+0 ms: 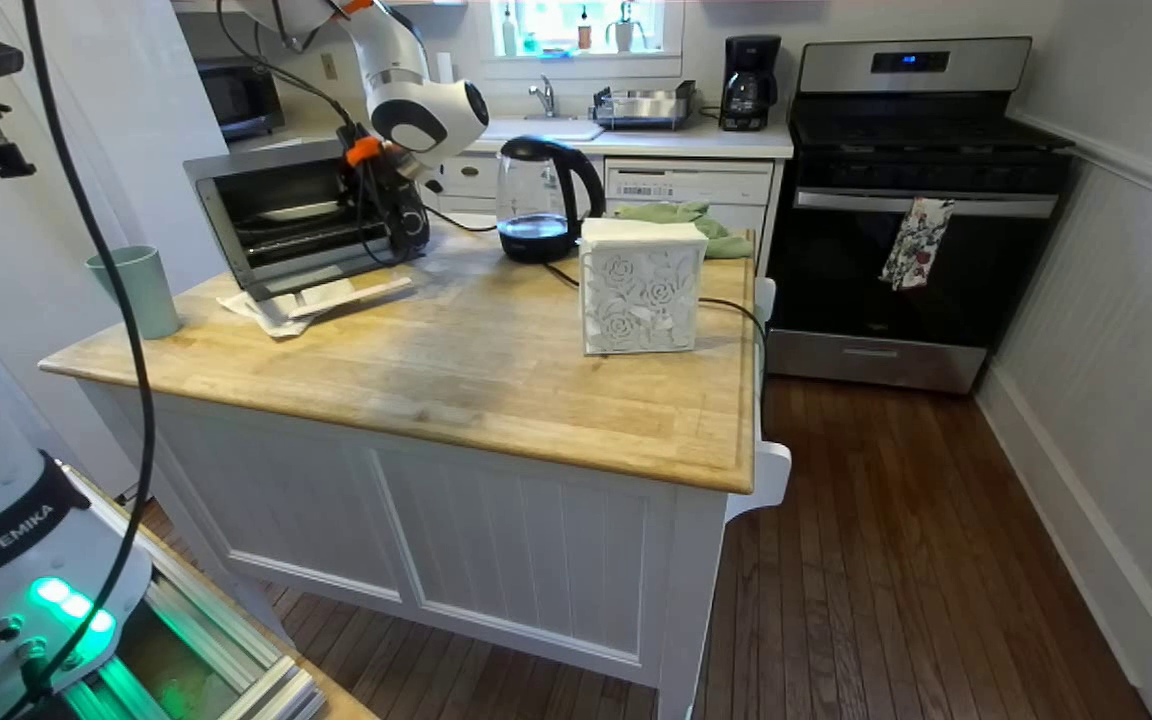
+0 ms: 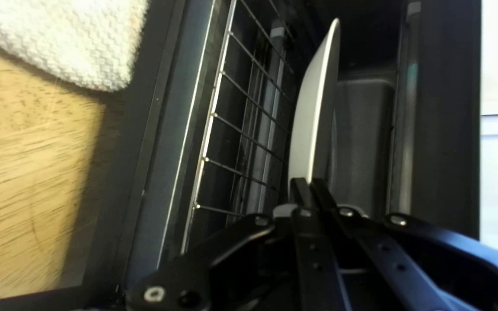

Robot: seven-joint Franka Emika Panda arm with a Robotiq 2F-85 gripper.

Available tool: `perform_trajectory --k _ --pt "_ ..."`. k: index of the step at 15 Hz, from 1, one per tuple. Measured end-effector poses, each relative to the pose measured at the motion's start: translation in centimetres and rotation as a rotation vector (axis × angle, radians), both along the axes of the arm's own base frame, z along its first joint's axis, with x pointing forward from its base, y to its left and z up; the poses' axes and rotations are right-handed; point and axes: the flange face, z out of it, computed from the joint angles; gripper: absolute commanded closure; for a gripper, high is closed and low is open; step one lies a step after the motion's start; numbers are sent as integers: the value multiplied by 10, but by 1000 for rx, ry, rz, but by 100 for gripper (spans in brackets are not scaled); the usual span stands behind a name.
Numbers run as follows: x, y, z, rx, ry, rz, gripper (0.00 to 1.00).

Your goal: Remove the plate from the oven top and put it in the oven on the oven wire rack

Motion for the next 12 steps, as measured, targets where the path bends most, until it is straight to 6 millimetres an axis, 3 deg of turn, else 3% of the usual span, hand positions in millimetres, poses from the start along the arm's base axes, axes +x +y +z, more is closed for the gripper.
perform_trajectory --k 6,12 --pt "2 -4 -5 -1 7 -8 99" --pt "6 4 -3 2 -1 -1 99"
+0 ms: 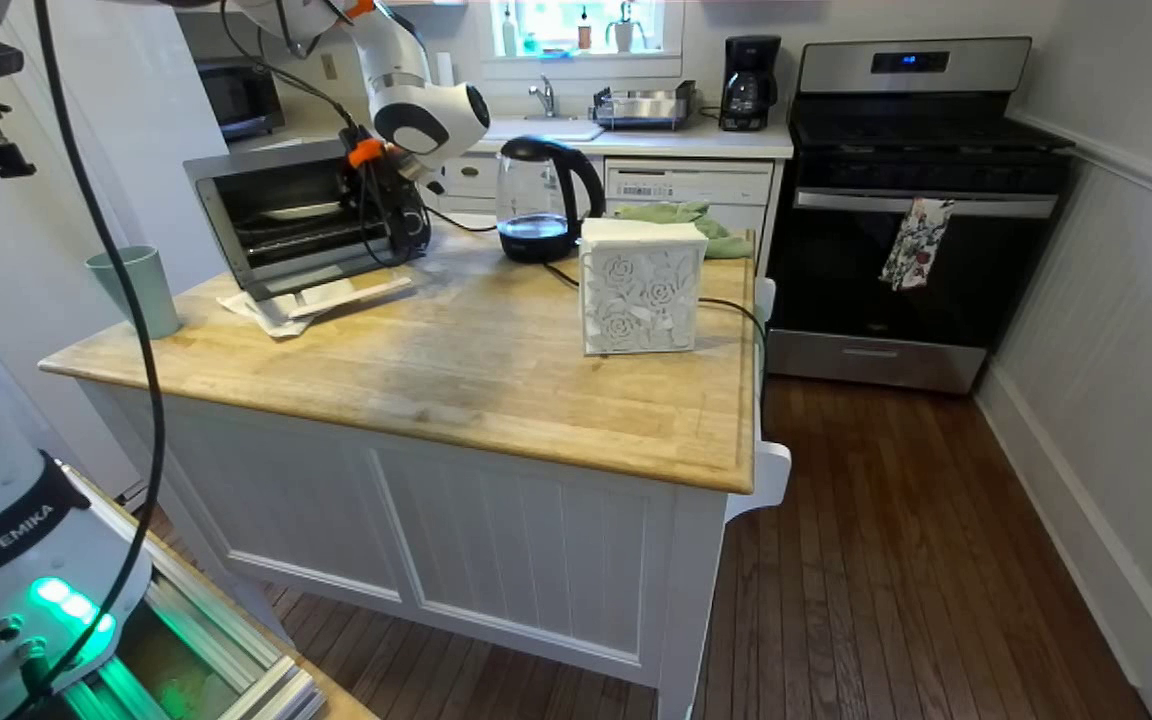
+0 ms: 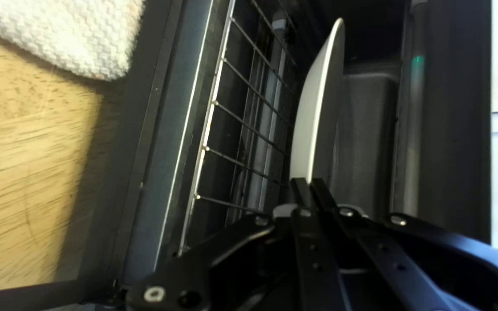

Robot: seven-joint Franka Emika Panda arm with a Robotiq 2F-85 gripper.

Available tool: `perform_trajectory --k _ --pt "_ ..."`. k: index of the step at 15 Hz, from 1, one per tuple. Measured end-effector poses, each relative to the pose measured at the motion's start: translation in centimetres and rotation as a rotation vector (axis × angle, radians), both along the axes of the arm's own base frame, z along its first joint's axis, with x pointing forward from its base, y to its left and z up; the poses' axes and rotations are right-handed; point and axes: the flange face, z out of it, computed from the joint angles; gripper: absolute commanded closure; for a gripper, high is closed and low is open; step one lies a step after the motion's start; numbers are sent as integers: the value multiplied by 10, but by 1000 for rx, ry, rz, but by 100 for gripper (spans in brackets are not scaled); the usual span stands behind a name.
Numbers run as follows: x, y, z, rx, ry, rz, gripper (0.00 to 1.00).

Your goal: Remove the plate from the oven top and put it in the oven on the oven wire rack

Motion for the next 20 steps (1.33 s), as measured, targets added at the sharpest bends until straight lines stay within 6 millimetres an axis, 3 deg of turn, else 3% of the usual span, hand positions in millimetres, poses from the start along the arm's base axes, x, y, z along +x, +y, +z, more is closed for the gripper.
perform_trajectory --k 1,2,3,11,14,17,18,20 --pt "0 2 0 0 -1 2 99" --pt "1 5 0 0 0 4 72" --pt "1 6 -1 0 1 6 71" --pt "2 3 -10 -24 16 9 19" --pt "4 1 -4 -24 6 4 0" --pt "6 -6 -4 -31 2 -2 0" --pt "6 -6 -1 -27 0 -3 25" --pt "6 -6 1 -27 -3 -2 24"
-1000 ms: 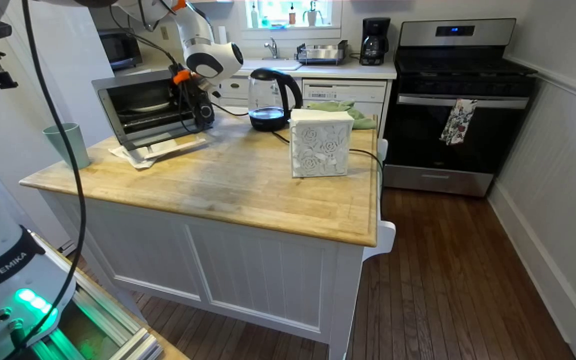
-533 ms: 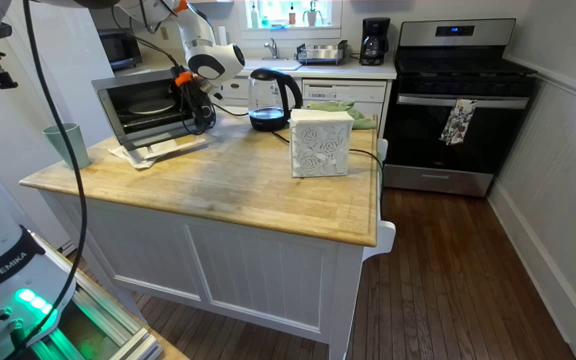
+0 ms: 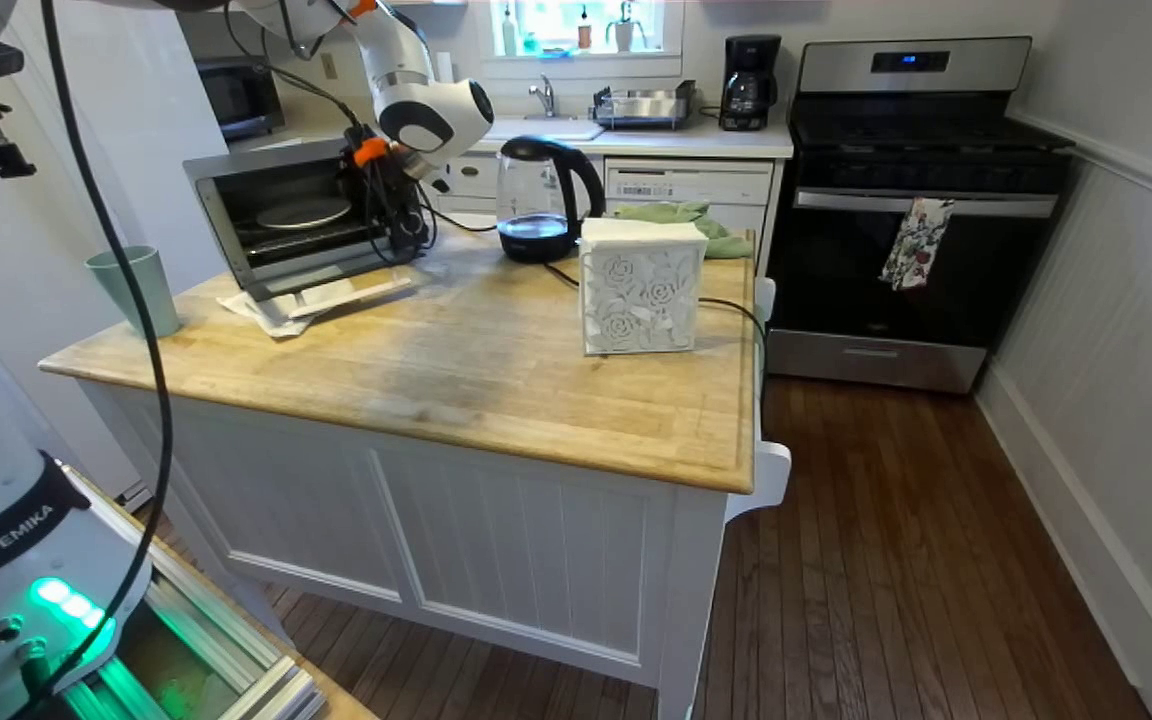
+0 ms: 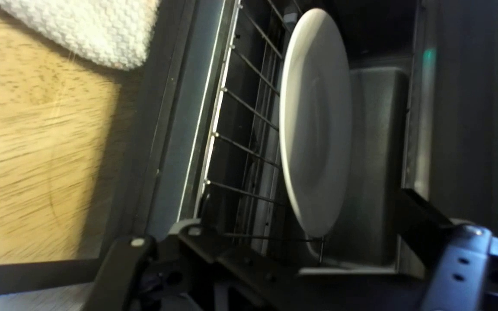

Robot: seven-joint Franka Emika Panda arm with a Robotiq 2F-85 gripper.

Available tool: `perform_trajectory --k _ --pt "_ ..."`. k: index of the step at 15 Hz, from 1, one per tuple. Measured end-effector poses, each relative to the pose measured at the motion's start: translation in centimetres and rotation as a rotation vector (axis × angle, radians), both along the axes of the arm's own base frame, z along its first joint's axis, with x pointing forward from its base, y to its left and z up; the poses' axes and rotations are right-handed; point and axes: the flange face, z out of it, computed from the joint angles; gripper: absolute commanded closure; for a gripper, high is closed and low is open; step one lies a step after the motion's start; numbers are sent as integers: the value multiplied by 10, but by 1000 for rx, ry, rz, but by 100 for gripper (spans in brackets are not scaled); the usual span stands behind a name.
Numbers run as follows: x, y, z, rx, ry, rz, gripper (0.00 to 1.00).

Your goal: Remove the plate from the oven top and put it in the oven on the oven wire rack

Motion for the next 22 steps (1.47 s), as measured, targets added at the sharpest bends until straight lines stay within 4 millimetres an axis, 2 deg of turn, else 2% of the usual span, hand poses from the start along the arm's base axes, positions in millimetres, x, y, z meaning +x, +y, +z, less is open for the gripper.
perform_trajectory --k 1,2,4,6,9,10,11,16,22 --pt "0 0 1 2 -1 0 27" --pt "0 1 3 4 -4 1 35" --pt "1 1 10 7 -14 0 41" --pt "2 2 17 9 -25 1 39" --pt "0 2 18 8 -23 2 41" --pt "0 2 16 7 -20 3 51" --pt "-2 2 15 6 -15 3 65" --pt "-20 -1 13 -10 21 6 98" --pt "-43 -22 31 -56 61 -30 100"
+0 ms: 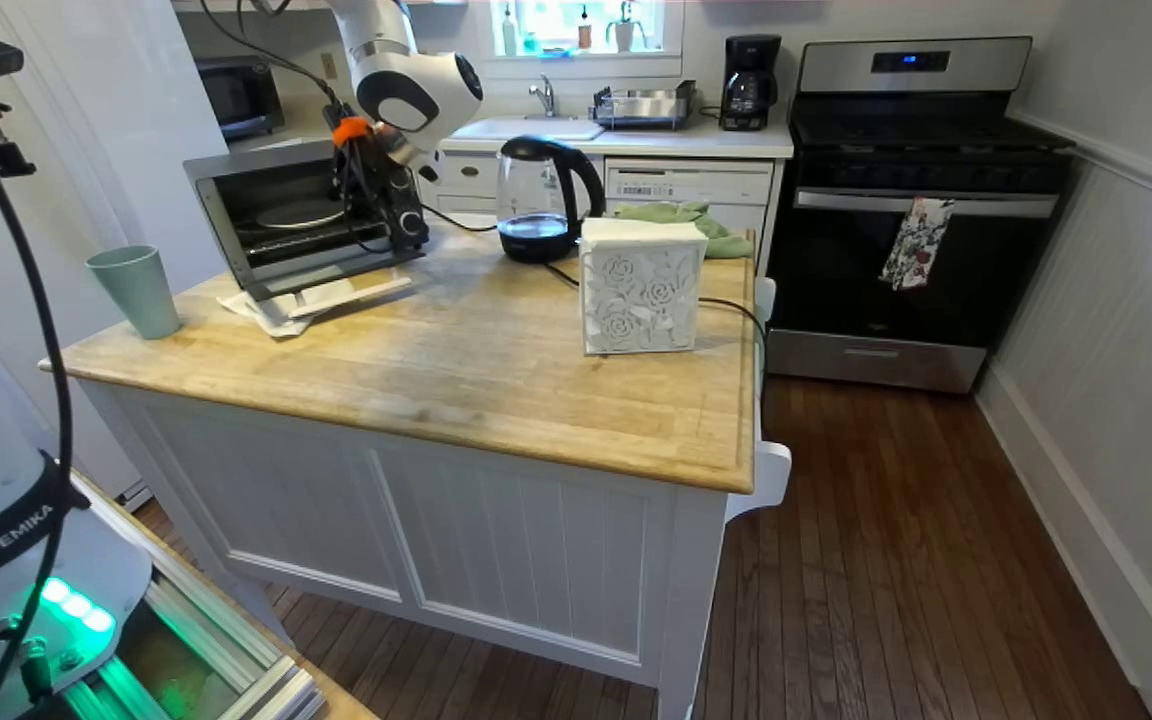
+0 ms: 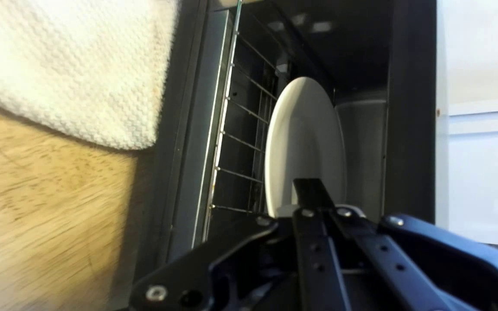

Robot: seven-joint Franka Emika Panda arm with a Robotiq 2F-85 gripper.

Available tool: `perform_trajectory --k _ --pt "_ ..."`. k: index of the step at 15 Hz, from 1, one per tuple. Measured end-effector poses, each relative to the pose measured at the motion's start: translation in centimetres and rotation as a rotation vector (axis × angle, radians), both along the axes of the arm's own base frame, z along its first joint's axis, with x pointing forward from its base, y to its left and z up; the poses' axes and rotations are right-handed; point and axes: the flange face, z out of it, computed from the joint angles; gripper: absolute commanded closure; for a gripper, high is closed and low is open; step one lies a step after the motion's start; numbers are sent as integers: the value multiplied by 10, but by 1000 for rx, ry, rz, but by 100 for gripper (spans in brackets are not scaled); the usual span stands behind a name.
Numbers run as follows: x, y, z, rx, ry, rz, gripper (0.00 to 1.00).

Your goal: Remove the plate from the oven top and put it in the oven on the oven wire rack

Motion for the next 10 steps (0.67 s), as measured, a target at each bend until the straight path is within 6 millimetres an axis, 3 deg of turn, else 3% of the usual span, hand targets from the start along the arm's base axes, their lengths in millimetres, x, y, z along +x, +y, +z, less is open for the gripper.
perform_trajectory --k 4,10 --pt "-10 -13 -11 -25 52 -28 100" --pt "-17 -13 -27 -45 108 -49 100"
